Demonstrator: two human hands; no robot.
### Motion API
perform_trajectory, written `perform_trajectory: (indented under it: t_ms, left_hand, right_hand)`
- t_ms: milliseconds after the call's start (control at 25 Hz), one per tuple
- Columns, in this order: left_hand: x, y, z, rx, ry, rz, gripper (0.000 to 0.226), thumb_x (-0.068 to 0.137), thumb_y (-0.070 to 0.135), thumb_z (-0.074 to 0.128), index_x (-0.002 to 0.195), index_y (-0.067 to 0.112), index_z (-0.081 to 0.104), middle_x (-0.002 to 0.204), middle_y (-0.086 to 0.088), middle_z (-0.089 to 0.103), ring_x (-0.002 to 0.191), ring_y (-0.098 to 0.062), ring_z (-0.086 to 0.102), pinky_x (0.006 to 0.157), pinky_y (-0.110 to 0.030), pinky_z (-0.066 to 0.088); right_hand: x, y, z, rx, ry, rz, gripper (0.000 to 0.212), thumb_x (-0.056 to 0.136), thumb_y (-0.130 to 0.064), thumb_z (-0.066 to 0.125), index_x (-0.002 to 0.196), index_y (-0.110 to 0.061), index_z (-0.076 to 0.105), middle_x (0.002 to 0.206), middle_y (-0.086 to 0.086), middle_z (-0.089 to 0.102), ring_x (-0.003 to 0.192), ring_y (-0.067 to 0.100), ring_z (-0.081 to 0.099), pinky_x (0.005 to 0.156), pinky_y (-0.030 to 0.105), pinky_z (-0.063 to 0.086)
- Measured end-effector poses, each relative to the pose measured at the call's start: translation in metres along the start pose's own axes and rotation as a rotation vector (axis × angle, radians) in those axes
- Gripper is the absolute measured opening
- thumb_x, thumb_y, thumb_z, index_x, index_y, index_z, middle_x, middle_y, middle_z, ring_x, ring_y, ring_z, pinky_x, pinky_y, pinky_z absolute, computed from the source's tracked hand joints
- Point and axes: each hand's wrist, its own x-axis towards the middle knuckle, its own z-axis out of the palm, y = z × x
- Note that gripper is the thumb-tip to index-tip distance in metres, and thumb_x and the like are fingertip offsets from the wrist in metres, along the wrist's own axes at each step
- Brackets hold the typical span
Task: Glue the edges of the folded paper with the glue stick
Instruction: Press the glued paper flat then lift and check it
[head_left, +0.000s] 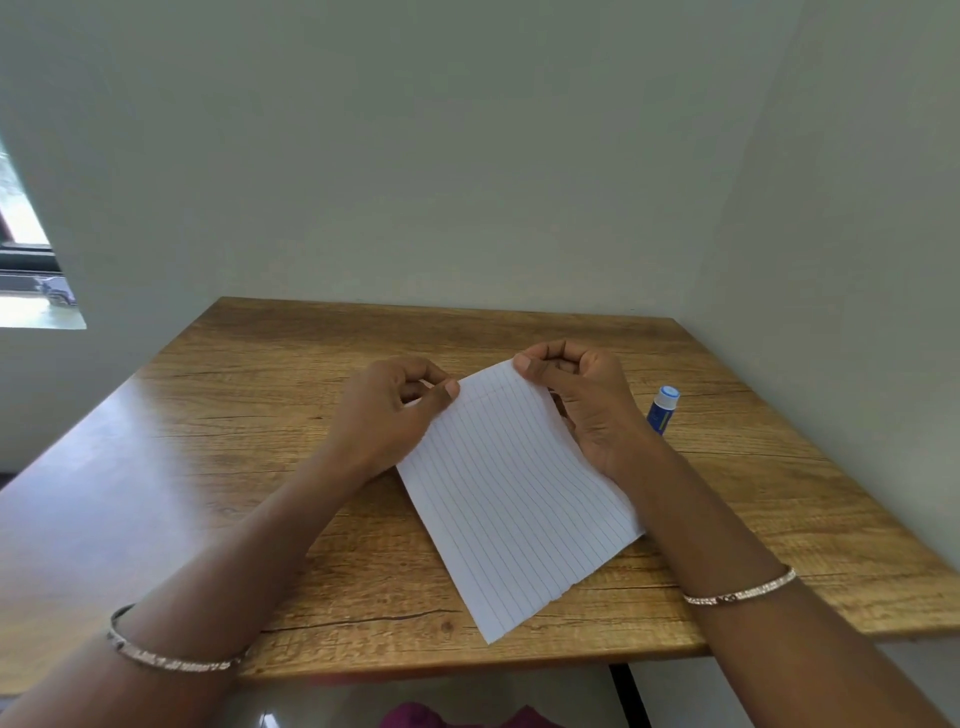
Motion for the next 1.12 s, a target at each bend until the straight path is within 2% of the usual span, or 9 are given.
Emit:
perform_trajectory:
  t_ms: [80, 160, 360, 440, 520, 600, 720, 960, 1120]
  left_hand:
    - [0.001, -0.001, 0.002, 0.301, 0.037, 0.156, 0.025, 0.093, 0.049, 0.060, 0.100, 0.029, 0.073, 0.089, 0.015, 0.074, 0.084, -0.005, 0.068, 0.071, -0.032, 0.055]
    - [0.008, 0.002, 0.001, 0.392, 0.051, 0.246, 0.028, 0.093, 0.053, 0.056, 0.104, 0.032, 0.072, 0.091, 0.018, 0.072, 0.084, -0.002, 0.066, 0.073, -0.032, 0.055]
    - [0.041, 0.027, 0.009, 0.206, -0.160, 0.183, 0.023, 0.088, 0.045, 0.070, 0.097, 0.025, 0.078, 0.076, 0.016, 0.071, 0.067, 0.007, 0.062, 0.065, -0.020, 0.046]
    - [0.047, 0.027, 0.014, 0.036, -0.175, 0.104, 0.018, 0.084, 0.038, 0.077, 0.093, 0.023, 0.079, 0.071, 0.009, 0.073, 0.066, 0.002, 0.067, 0.063, -0.019, 0.048]
    - [0.048, 0.019, 0.019, -0.091, -0.174, 0.048, 0.015, 0.084, 0.034, 0.078, 0.092, 0.022, 0.078, 0.078, 0.002, 0.077, 0.075, -0.010, 0.073, 0.068, -0.027, 0.057]
    - [0.047, 0.007, 0.025, -0.004, -0.114, 0.071, 0.011, 0.088, 0.030, 0.074, 0.091, 0.020, 0.075, 0.082, 0.004, 0.075, 0.077, -0.015, 0.071, 0.072, -0.035, 0.059]
    - [0.048, -0.006, 0.025, 0.151, -0.029, 0.088, 0.005, 0.093, 0.026, 0.066, 0.091, 0.021, 0.067, 0.083, 0.007, 0.069, 0.078, -0.014, 0.065, 0.071, -0.035, 0.053]
    - [0.049, -0.008, 0.021, -0.050, 0.020, 0.014, 0.012, 0.094, 0.031, 0.064, 0.094, 0.019, 0.066, 0.088, 0.001, 0.073, 0.083, -0.019, 0.070, 0.077, -0.045, 0.058]
    - [0.046, -0.005, 0.022, -0.085, -0.012, 0.026, 0.014, 0.090, 0.035, 0.071, 0.099, 0.024, 0.074, 0.079, 0.006, 0.075, 0.073, -0.012, 0.073, 0.067, -0.030, 0.056]
  right_hand:
    - [-0.001, 0.001, 0.000, -0.076, -0.013, -0.056, 0.017, 0.078, -0.016, 0.085, 0.089, -0.008, 0.075, 0.088, 0.013, 0.078, 0.081, 0.017, 0.071, 0.082, 0.035, 0.056]
    - [-0.003, 0.001, 0.002, -0.133, -0.041, -0.103, 0.019, 0.077, -0.016, 0.086, 0.089, -0.005, 0.076, 0.089, 0.017, 0.078, 0.082, 0.021, 0.073, 0.083, 0.036, 0.058]
    - [-0.001, 0.004, 0.001, -0.126, -0.026, -0.133, 0.026, 0.075, -0.020, 0.088, 0.091, -0.004, 0.076, 0.085, 0.016, 0.079, 0.087, 0.031, 0.077, 0.089, 0.045, 0.060]
    - [0.001, 0.004, -0.002, -0.133, 0.001, -0.133, 0.026, 0.076, -0.024, 0.087, 0.092, -0.005, 0.076, 0.084, 0.012, 0.080, 0.087, 0.028, 0.077, 0.088, 0.043, 0.059]
    - [0.001, 0.003, -0.003, -0.153, 0.003, -0.116, 0.026, 0.079, -0.028, 0.085, 0.092, -0.007, 0.077, 0.085, 0.008, 0.080, 0.085, 0.024, 0.077, 0.083, 0.037, 0.059]
    - [0.003, 0.004, -0.002, -0.216, -0.034, -0.084, 0.021, 0.080, -0.026, 0.084, 0.091, -0.010, 0.079, 0.085, 0.006, 0.081, 0.082, 0.018, 0.077, 0.078, 0.032, 0.059]
    - [0.008, 0.007, -0.004, -0.329, -0.052, -0.040, 0.011, 0.080, -0.016, 0.084, 0.089, -0.013, 0.080, 0.084, 0.002, 0.080, 0.073, 0.007, 0.074, 0.069, 0.026, 0.057]
    - [0.007, 0.006, -0.009, -0.395, -0.082, -0.066, 0.020, 0.080, -0.033, 0.084, 0.092, -0.016, 0.081, 0.091, -0.001, 0.080, 0.086, 0.016, 0.075, 0.077, 0.032, 0.059]
    - [0.007, 0.004, -0.006, -0.466, -0.104, -0.073, 0.020, 0.081, -0.032, 0.083, 0.088, -0.013, 0.080, 0.082, 0.001, 0.077, 0.075, 0.013, 0.072, 0.069, 0.028, 0.054]
